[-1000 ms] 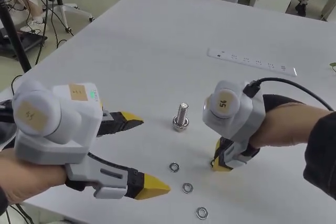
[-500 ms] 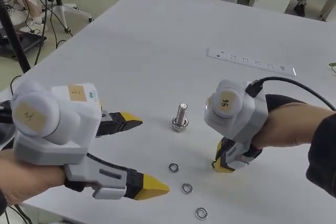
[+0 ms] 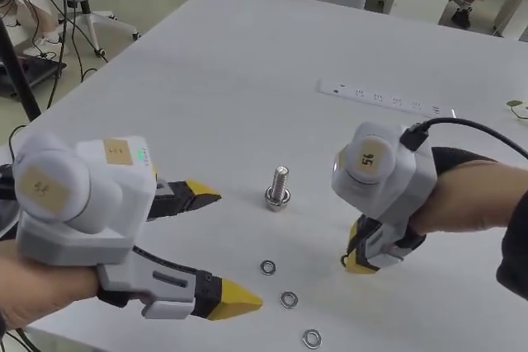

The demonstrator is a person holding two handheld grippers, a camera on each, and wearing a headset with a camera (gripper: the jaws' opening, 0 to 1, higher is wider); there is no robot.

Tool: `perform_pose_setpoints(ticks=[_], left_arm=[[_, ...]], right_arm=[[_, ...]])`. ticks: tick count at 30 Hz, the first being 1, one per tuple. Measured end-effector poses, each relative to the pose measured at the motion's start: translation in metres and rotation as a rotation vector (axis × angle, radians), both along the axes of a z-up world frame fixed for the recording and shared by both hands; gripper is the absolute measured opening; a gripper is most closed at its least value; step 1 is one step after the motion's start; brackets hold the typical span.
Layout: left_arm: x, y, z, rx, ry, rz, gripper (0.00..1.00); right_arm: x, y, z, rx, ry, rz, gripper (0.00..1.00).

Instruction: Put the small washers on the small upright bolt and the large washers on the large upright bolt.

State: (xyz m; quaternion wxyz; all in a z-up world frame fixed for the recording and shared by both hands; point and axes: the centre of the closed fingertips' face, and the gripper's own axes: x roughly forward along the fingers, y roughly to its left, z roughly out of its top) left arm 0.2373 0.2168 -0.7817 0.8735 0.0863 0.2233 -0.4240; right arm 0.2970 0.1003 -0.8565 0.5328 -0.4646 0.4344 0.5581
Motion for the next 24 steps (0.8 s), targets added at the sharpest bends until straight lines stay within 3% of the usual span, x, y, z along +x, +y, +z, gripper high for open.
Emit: perform_pose_setpoints(ticks=[24], left_arm=[[0.001,-0.002,-0.001,-0.001,-0.001,-0.004,0.78]], right_arm=[[0.003,-0.034,0.008,-0.007,-0.007,-0.081,0.13]])
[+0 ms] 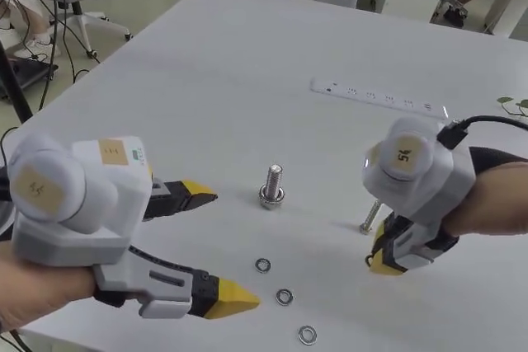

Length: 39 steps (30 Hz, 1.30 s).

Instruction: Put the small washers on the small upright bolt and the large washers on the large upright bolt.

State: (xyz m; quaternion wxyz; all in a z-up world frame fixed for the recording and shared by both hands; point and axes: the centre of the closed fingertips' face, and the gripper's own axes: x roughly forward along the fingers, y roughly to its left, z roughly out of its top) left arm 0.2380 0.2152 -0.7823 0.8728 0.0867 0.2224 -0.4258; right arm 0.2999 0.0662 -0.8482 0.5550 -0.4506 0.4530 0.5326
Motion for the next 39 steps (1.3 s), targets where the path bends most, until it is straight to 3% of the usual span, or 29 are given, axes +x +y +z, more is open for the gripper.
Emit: perform_pose_setpoints(ticks=[18,29,39], left_arm=[[0.0,0.0,-0.001,-0.004,0.0,-0.001,0.77],[0.001,0.0,-0.002,-0.006,0.002,-0.003,0.77],[0.001,0.002,-0.002,-0.008,0.004,0.003,0.77]], right_arm=[[0.022,-0.016,0.024,0.0,-0.053,-0.043,0.13],[0.037,-0.013,0.046,0.017,-0.095,-0.046,0.13],[0.051,-0.002,0.053,0.012,-0.12,-0.01,0.13]])
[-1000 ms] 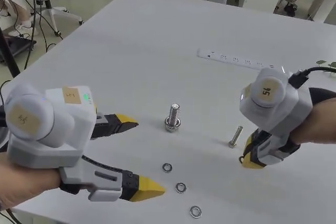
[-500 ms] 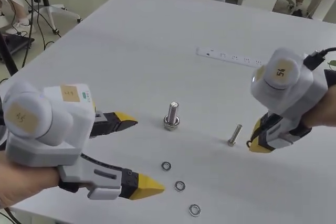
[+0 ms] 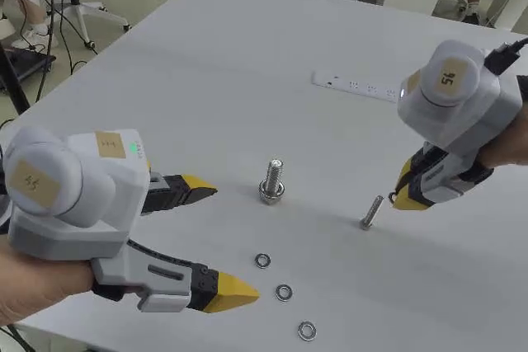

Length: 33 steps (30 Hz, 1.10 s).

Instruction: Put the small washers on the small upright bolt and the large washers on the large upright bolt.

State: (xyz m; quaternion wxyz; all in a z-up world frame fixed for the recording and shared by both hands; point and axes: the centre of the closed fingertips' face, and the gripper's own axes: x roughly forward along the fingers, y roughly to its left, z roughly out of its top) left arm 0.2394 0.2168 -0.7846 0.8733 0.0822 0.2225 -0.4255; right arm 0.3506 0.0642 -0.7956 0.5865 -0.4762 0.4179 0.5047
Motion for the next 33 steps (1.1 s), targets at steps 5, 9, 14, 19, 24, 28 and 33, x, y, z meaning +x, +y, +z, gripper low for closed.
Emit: perform_pose_setpoints(ticks=[5,9,14,19,24,28,33], left_arm=[[0.001,0.002,0.0,0.0,0.003,0.006,0.77],[0.001,0.002,-0.001,0.001,0.006,0.009,0.77],[0.001,0.004,-0.002,0.0,0.01,0.016,0.77],[0.001,0.004,-0.003,0.001,0.015,0.019,0.77],[0.002,0.004,-0.004,0.002,0.017,0.019,0.77],[0.002,0.004,-0.004,0.002,0.019,0.02,0.77],[0.002,0.005,-0.004,0.002,0.019,0.025,0.77]], right_arm=[[0.005,0.005,0.0,-0.007,-0.004,0.019,0.13],[0.007,0.007,-0.002,-0.012,-0.001,0.03,0.13],[0.008,0.009,-0.008,-0.023,0.008,0.043,0.13],[0.008,0.01,-0.011,-0.024,0.014,0.049,0.13],[0.01,0.008,-0.013,-0.027,0.021,0.046,0.13],[0.011,0.008,-0.015,-0.027,0.022,0.047,0.13],[0.01,0.008,-0.016,-0.029,0.024,0.05,0.13]])
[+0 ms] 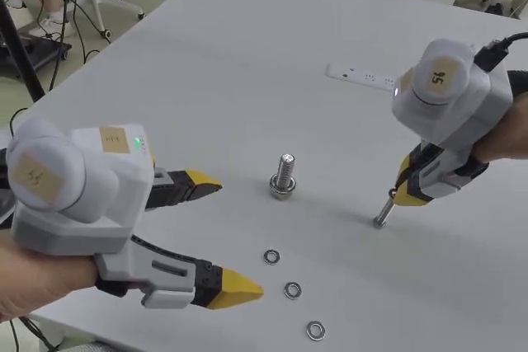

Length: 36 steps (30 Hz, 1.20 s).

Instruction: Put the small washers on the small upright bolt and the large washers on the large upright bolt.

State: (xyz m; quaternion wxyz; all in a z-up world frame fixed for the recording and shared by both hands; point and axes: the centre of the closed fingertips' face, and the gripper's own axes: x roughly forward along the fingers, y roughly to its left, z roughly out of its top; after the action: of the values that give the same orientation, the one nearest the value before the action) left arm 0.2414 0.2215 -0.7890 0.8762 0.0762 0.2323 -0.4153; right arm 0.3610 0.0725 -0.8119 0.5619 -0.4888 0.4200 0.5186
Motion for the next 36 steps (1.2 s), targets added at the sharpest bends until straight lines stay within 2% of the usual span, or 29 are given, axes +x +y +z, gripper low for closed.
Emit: perform_pose_setpoints(ticks=[17,36], left_arm=[[-0.001,0.0,-0.001,0.001,0.003,0.006,0.77],[0.0,0.002,-0.003,0.009,0.017,0.008,0.77]], right_arm=[[-0.002,0.0,-0.011,-0.001,0.018,-0.005,0.13],[-0.004,0.0,-0.034,-0.007,0.05,-0.014,0.13]])
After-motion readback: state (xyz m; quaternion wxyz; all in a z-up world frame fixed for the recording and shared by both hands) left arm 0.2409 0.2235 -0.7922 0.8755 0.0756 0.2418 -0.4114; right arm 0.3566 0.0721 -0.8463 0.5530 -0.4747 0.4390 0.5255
